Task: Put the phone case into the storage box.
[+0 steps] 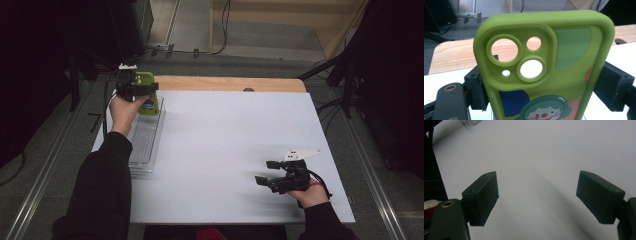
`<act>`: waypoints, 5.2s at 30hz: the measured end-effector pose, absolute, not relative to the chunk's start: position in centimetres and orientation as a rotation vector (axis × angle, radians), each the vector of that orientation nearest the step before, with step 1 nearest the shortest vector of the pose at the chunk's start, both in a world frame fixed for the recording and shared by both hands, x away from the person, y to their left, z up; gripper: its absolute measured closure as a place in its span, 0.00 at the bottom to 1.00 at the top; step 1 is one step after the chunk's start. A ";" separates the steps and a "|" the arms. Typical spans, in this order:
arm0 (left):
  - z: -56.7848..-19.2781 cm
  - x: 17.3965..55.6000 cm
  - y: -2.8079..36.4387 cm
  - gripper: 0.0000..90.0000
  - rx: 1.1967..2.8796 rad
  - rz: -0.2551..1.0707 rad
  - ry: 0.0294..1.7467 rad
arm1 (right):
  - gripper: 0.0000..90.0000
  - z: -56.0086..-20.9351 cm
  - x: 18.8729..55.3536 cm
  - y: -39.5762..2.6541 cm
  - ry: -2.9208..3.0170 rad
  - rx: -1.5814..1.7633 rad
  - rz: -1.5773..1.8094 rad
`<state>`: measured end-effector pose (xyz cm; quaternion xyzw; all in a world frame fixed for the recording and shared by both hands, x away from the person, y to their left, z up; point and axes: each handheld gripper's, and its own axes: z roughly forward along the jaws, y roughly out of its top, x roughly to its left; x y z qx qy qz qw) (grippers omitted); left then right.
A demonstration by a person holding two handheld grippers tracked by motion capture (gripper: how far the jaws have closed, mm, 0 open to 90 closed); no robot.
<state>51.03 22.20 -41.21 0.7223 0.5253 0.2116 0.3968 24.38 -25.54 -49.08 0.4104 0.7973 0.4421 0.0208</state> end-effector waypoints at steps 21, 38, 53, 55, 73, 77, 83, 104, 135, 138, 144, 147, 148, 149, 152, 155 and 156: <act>-42.6 51.6 21.6 0.16 1.880 0.562 1.327 | 0.18 -49.1 24.4 -25.5 2.474 1.281 1.373; -42.8 51.9 21.4 0.00 1.878 0.529 1.376 | 0.18 -49.1 24.5 -25.5 2.475 1.279 1.373; -42.6 51.7 21.5 0.00 1.893 0.502 1.384 | 0.18 -49.1 24.4 -25.5 2.471 1.278 1.378; -42.5 51.5 21.7 0.00 1.907 0.501 1.388 | 0.18 -49.1 24.4 -25.5 2.469 1.276 1.377; -40.7 49.7 22.8 0.00 1.946 0.369 1.377 | 0.18 -49.0 24.3 -25.6 2.460 1.292 1.373; -40.2 49.2 22.8 0.00 1.964 0.349 1.362 | 0.18 -49.0 24.3 -25.7 2.462 1.291 1.372; -39.3 48.3 22.8 0.00 1.990 0.266 1.342 | 0.18 -49.0 24.3 -25.7 2.461 1.290 1.375; -37.5 45.4 21.2 0.07 2.049 0.099 1.188 | 0.18 -49.1 24.5 -25.6 2.467 1.284 1.378; -39.8 40.2 18.0 0.18 2.080 -0.076 0.981 | 0.18 -49.0 24.5 -25.6 2.484 1.303 1.382; -40.1 39.6 17.9 0.18 2.089 -0.073 0.951 | 0.18 -48.9 24.5 -25.6 2.486 1.305 1.383; -40.5 38.5 18.1 0.18 2.066 -0.078 0.935 | 0.18 -48.7 24.5 -25.5 2.484 1.309 1.392; -40.6 38.0 18.1 0.18 2.064 -0.077 0.916 | 0.18 -48.6 24.5 -25.4 2.487 1.306 1.392; -40.6 37.8 18.1 0.18 2.064 -0.073 0.909 | 0.18 -48.6 24.5 -25.4 2.488 1.308 1.393; -40.6 37.5 18.0 0.18 2.065 -0.070 0.900 | 0.18 -48.5 24.5 -25.4 2.489 1.311 1.394; -40.8 36.8 17.9 0.18 2.064 -0.061 0.885 | 0.18 -48.5 24.4 -25.4 2.488 1.309 1.398; -41.2 36.2 17.8 0.18 2.063 -0.065 0.875 | 0.18 -48.5 24.4 -25.4 2.489 1.309 1.401; -41.3 35.9 17.8 0.18 2.063 -0.069 0.873 | 0.18 -48.4 24.4 -25.4 2.491 1.307 1.401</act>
